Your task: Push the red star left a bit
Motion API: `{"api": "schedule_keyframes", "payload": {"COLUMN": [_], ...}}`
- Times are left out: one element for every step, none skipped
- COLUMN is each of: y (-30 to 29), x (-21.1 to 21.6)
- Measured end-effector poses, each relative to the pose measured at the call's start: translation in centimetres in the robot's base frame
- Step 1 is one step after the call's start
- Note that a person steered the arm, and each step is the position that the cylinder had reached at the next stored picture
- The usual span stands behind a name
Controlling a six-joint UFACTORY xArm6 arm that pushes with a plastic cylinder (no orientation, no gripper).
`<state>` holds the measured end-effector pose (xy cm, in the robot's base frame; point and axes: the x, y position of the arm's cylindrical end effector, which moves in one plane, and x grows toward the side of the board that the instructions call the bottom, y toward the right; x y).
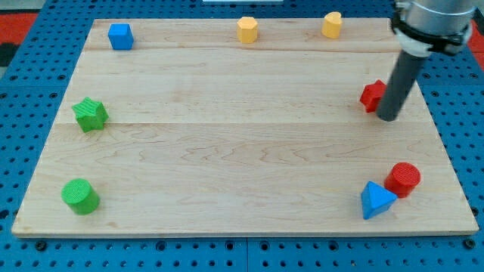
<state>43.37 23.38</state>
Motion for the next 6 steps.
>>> {"api": "schedule_keyframes", "payload": {"y": [2.9, 2.9, 1.3, -1.0, -1.7, -0.3], "x": [1.0, -0.8, -1.5, -2.1, -3.6, -3.2]}}
